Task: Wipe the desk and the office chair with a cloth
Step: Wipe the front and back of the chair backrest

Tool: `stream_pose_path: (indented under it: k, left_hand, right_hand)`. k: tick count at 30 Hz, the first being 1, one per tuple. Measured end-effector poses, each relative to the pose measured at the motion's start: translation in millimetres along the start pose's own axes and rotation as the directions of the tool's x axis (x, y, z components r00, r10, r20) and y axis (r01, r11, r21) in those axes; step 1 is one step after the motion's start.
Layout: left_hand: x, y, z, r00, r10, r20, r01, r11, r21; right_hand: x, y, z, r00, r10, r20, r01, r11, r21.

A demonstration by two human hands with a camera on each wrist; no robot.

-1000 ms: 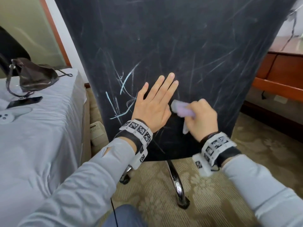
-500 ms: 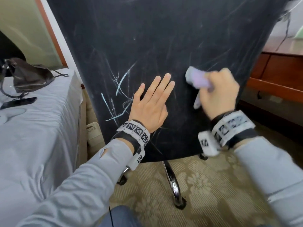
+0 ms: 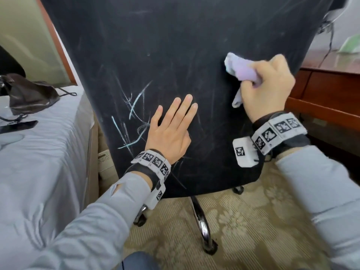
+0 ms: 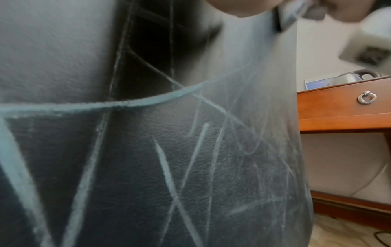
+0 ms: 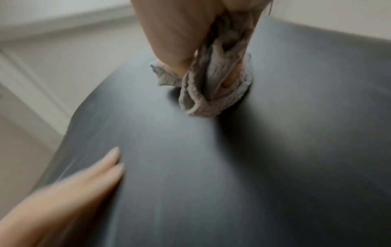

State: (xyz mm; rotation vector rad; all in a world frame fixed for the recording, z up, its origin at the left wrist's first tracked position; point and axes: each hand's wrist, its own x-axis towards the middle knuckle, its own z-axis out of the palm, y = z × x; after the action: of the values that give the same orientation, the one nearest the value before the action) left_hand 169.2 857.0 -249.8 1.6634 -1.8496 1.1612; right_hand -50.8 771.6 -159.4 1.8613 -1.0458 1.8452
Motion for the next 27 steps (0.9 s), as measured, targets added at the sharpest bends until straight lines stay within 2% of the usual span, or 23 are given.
stream_pose_path:
  k: [1, 3, 5, 6, 8, 10, 11, 13, 15, 16, 18, 19, 20, 21, 23, 25, 27]
  left_hand:
    - [0, 1, 1, 1.0, -0.004, 0.001, 0.004, 1.0, 0.004]
    - [1, 1, 4, 1.0, -0.014, -0.006, 0.014, 1.0, 0.0]
    - [2, 2, 4, 0.999, -0.03, -0.015, 0.03, 1.0, -0.008]
    - [2, 2, 2, 0.999, -0.034, -0.01, 0.034, 0.999, -0.014]
    - [2, 3, -6, 1.0, -0.025, 0.016, 0.026, 0.999, -0.047]
    - [1, 2, -18, 0.999, 0.011, 0.031, -0.007, 0.993, -0.115]
    - [0, 0, -26, 0.999, 0.04, 0.021, -0.036, 0.985, -0.167]
    - [-3, -12, -44, 0.996, 0.057, -0.073, -0.074, 0.963, -0.258]
    - [-5, -34, -64, 0.97, -0.094, -0.222, 0.022, 0.951, -0.308]
    - [-6, -48, -72, 0.929, -0.219, -0.299, 0.115, 0.937, -0.331]
    - [-5, -77, -80, 0.803, -0.461, -0.378, 0.314, 0.866, -0.389]
    - [-5, -88, -79, 0.749, -0.554, -0.364, 0.409, 0.818, -0.404]
    - [-6, -97, -75, 0.715, -0.62, -0.324, 0.491, 0.775, -0.398]
    - [-9, -103, -69, 0.704, -0.657, -0.27, 0.554, 0.746, -0.37]
    - [-19, -107, -54, 0.723, -0.671, -0.163, 0.605, 0.729, -0.32]
    - [-31, -109, -42, 0.752, -0.652, -0.099, 0.569, 0.718, -0.401]
    - [-36, -113, -37, 0.767, -0.642, -0.018, 0.522, 0.639, -0.566]
  right_hand:
    - [12, -1, 0, 0.998, 0.007, -0.057, -0.006, 1.0, 0.013]
    - [-6, -7, 10, 1.0, -0.002, -0.018, 0.002, 1.0, -0.017]
    - [-63, -13, 22, 0.985, -0.035, 0.171, 0.038, 0.999, -0.018]
    - [-90, -14, 23, 0.96, -0.05, 0.276, 0.054, 0.999, -0.005]
    - [-108, -14, 19, 0.909, -0.026, 0.417, 0.029, 1.0, -0.002]
    - [-82, -22, 12, 0.926, 0.009, 0.378, -0.017, 1.0, 0.019]
    - [-63, -31, 7, 0.952, 0.002, 0.305, -0.019, 0.999, 0.051]
    - [-18, -56, 4, 0.992, -0.07, 0.103, 0.056, 0.99, 0.128]
    - [15, -85, 10, 0.987, -0.16, -0.011, 0.16, 0.972, 0.172]
    - [20, -99, 17, 0.981, -0.195, -0.004, 0.192, 0.965, 0.178]
    - [5, -118, 34, 0.955, -0.274, 0.111, 0.251, 0.95, 0.187]
    - [-15, -123, 43, 0.931, -0.288, 0.224, 0.245, 0.949, 0.199]
    - [-39, -126, 50, 0.897, -0.266, 0.352, 0.206, 0.958, 0.2]
    - [-65, -126, 55, 0.857, -0.238, 0.457, 0.171, 0.968, 0.184]
    - [-105, -127, 58, 0.792, -0.221, 0.569, 0.142, 0.973, 0.18]
    - [-107, -131, 55, 0.783, -0.258, 0.566, 0.172, 0.964, 0.203]
    - [-74, -143, 56, 0.843, -0.296, 0.449, 0.213, 0.95, 0.226]
